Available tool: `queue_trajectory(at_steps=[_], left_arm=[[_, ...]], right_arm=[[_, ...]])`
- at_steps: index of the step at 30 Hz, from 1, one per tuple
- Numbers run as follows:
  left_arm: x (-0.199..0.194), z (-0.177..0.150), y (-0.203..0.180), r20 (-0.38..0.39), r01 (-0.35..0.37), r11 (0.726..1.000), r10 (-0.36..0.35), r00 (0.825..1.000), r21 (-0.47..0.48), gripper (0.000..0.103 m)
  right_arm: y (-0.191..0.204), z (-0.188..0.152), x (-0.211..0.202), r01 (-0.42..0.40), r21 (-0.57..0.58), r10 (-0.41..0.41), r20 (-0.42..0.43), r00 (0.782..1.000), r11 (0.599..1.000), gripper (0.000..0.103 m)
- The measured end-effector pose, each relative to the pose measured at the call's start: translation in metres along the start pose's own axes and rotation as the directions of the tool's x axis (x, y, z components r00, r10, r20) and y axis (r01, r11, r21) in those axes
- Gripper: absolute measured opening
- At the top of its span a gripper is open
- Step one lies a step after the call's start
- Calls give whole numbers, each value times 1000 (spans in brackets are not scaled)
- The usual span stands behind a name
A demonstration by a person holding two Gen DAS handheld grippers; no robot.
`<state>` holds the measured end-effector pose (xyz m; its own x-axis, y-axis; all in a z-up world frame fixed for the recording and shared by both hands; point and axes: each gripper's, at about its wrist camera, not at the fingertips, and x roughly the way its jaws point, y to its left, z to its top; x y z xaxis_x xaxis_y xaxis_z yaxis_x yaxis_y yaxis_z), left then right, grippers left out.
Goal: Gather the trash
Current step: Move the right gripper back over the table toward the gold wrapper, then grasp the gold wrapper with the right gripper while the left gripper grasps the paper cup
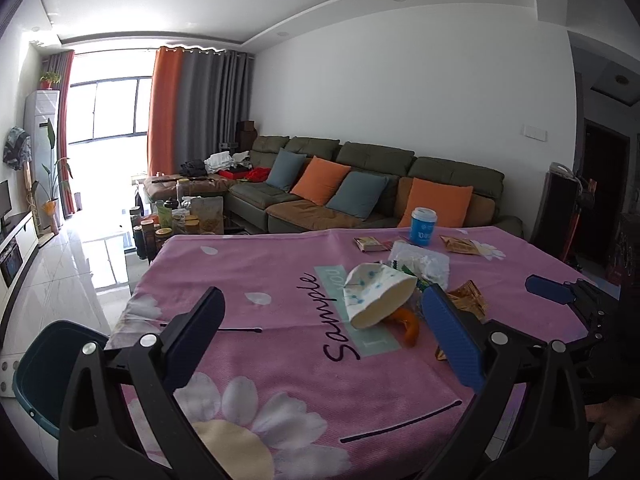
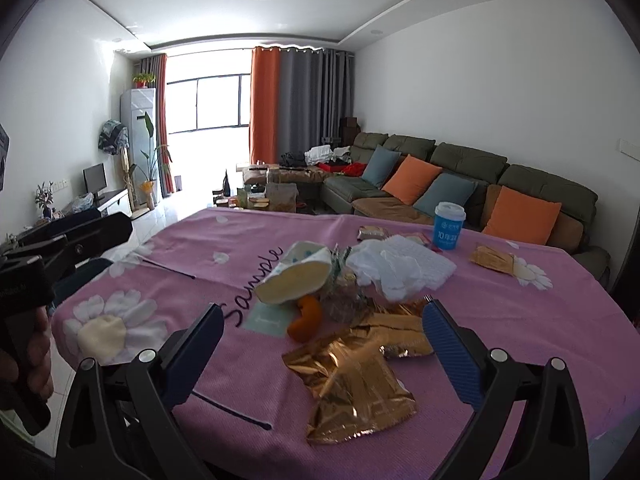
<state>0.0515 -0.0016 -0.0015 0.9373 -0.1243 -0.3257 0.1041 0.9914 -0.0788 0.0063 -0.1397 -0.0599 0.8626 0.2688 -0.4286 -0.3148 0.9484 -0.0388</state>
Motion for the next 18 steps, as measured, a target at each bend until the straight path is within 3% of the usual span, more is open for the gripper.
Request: queue_trajectory(at_steps=[8,18], left_arm=[[20,-7,-13,-42,55,998,-54,998,27,97],[42,-23,-21,-116,77,996,-72,991,41,97]], right_arm=[[-11,-22,16,-7,-16,6,-90,996,1000,96],[-22,-36,39,-26,51,34,-168,985,998,95]])
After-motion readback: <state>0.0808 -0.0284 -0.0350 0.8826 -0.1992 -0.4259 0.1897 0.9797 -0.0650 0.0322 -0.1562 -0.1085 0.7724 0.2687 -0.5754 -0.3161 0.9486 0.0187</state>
